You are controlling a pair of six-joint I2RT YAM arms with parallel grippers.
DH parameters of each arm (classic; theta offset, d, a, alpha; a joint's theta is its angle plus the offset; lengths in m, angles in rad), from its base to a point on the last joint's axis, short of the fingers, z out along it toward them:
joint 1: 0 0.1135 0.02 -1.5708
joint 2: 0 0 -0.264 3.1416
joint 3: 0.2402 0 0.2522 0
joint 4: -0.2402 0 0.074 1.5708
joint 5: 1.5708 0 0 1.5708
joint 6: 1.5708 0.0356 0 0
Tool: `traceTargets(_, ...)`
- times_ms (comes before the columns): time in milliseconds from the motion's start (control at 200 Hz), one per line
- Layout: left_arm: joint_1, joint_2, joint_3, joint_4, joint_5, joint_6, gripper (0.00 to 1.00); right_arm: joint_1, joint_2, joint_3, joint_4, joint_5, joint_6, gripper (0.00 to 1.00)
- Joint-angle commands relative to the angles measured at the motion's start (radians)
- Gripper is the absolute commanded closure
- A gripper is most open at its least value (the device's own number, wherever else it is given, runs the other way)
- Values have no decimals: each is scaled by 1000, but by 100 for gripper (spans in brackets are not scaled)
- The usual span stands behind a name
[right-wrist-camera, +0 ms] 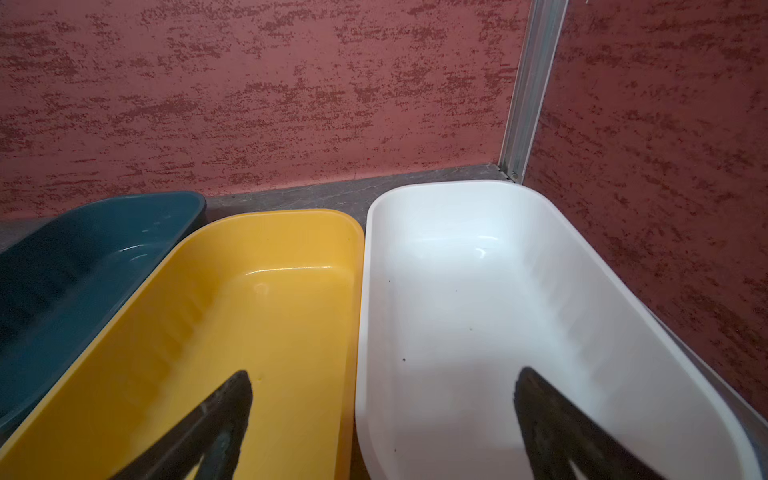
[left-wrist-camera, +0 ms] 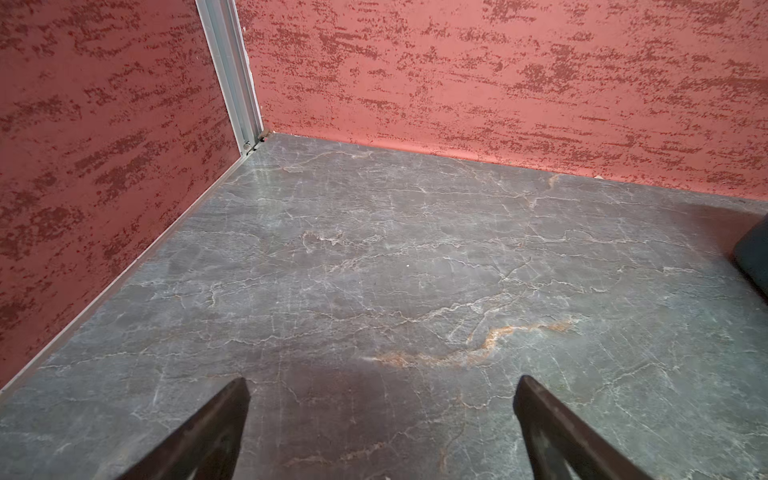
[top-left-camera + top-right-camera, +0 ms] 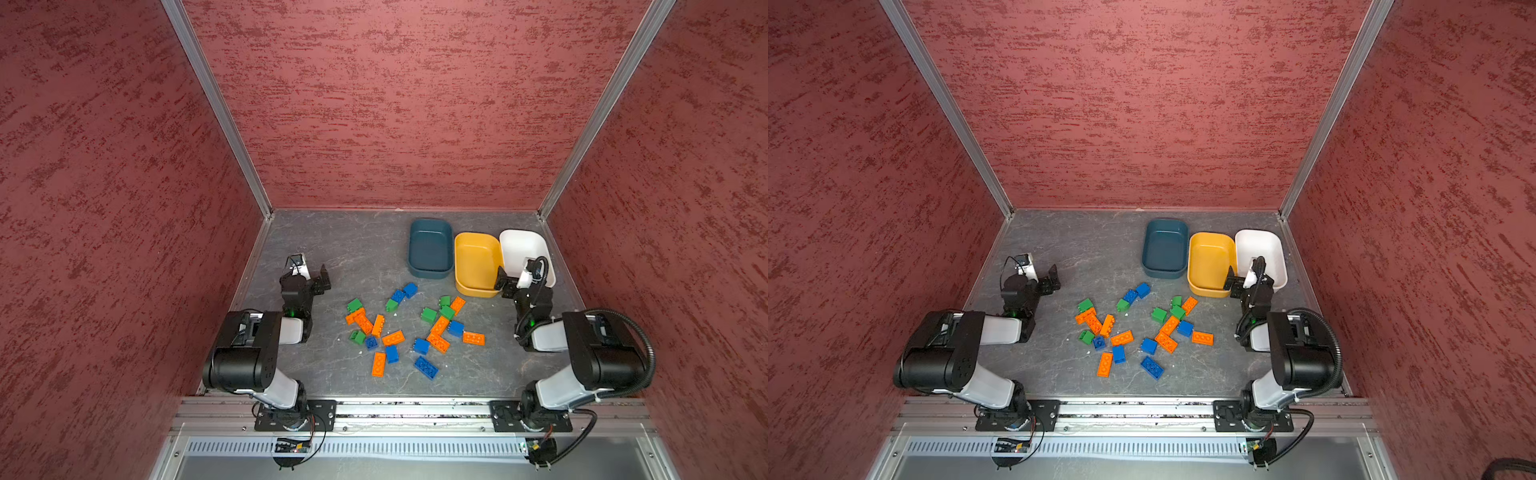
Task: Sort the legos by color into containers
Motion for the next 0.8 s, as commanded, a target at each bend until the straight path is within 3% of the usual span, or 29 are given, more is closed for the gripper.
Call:
traceTargets(0, -1, -2, 9, 27, 12, -1, 1, 4, -6, 1, 48, 17, -8, 1)
traceTargets(797, 7, -3, 7, 28, 25, -5, 1, 3, -6, 6, 39, -9, -17, 1)
